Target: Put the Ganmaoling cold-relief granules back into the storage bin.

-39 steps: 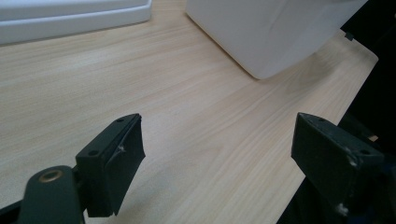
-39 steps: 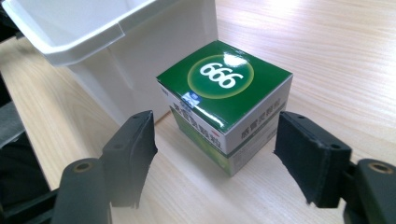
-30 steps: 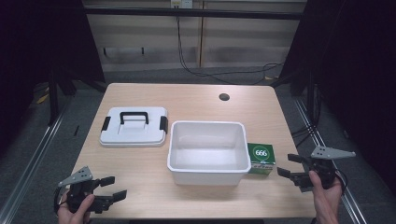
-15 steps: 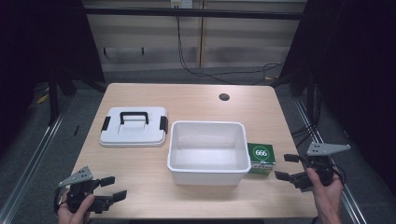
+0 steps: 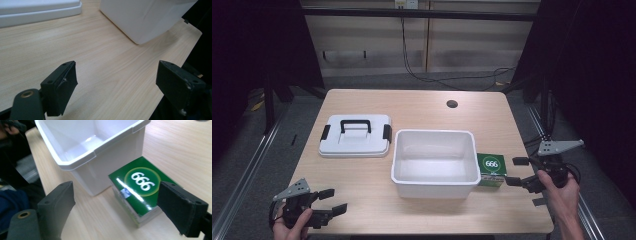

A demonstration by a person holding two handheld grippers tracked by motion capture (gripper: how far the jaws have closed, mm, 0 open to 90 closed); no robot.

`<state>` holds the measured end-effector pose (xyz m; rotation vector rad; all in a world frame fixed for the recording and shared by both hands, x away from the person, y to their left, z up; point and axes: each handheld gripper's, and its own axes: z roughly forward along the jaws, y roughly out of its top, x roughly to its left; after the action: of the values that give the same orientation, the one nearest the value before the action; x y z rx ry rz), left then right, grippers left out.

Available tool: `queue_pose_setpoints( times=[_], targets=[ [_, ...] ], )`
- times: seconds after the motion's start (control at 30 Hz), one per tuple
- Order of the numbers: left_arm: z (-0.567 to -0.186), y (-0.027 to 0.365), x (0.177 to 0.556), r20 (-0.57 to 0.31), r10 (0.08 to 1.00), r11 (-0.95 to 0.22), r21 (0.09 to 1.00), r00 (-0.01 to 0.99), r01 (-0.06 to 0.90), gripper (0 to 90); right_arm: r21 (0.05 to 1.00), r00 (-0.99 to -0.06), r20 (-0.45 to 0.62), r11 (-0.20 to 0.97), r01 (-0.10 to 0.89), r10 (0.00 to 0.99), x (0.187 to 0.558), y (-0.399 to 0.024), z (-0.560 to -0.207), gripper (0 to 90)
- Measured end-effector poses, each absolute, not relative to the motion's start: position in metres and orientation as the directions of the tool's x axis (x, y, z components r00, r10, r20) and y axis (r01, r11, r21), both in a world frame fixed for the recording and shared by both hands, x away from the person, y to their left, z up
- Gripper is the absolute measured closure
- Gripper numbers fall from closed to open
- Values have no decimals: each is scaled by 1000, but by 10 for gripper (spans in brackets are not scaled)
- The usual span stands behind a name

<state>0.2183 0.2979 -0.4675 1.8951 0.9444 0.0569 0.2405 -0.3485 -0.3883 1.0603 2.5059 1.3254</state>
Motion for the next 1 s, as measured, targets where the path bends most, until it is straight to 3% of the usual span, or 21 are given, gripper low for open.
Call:
queue_pose_setpoints(
  times=[0.17,0.33,0.53,1.0],
  targets=[
    [-468,298,218,-346,629,-218,781,696,586,170,774,-774,171,403,488,609,248,-348,-379,142],
    [-467,298,218,-345,629,-218,782,697,584,170,695,-811,149,523,493,566,259,-339,-371,156],
    [-467,298,218,-345,629,-219,781,697,585,170,698,-813,68,554,453,579,268,-331,-358,133],
    [-467,298,219,-348,628,-217,781,696,585,170,599,-834,7,665,445,552,295,-311,-366,130]
  ],
)
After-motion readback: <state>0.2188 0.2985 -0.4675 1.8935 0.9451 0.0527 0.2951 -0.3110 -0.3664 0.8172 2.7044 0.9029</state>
